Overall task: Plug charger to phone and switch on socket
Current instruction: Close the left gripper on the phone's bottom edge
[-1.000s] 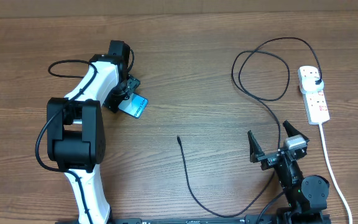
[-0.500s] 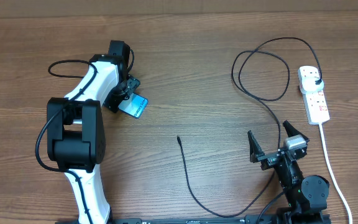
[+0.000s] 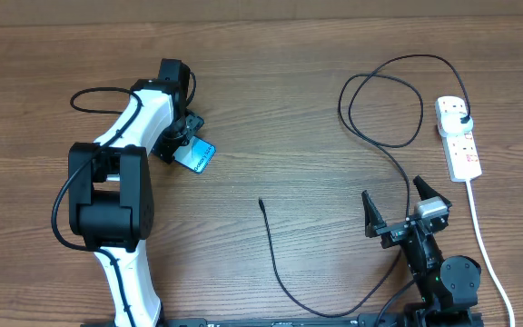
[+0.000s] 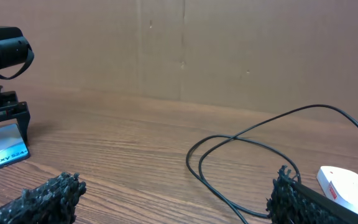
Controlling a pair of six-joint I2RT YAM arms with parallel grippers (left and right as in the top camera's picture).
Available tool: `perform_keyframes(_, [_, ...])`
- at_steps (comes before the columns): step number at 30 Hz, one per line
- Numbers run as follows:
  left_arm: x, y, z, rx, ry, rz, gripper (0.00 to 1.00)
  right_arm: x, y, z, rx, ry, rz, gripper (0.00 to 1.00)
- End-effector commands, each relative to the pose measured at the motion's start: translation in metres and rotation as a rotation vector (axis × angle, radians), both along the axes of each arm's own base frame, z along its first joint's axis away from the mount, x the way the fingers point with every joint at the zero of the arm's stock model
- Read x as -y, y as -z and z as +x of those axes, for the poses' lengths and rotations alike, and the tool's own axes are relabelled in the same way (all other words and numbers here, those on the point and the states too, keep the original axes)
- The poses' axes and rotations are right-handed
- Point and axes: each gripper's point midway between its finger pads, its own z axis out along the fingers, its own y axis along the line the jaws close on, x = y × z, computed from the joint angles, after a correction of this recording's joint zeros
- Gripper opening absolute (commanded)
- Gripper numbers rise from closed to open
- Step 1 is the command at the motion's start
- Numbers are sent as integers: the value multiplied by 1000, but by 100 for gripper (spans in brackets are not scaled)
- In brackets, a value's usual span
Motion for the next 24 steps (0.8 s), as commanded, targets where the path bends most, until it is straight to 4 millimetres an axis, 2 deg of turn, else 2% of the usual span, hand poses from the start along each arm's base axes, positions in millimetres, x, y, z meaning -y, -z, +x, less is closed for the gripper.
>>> perform_keyframes(1, [4, 23, -13, -61, -7, -5, 81, -1, 1, 0, 5, -3, 7, 100])
perform_keyframes(12, [6, 23, -13, -61, -6, -13, 79, -1, 1, 0, 5, -3, 7, 100])
perform_keyframes(19, [8, 24, -12, -57, -8, -34, 69, -1, 1, 0, 5, -3, 7, 100])
perform_keyframes(24, [8, 23, -12, -57, -7, -33, 53, -1, 1, 0, 5, -3, 7, 100])
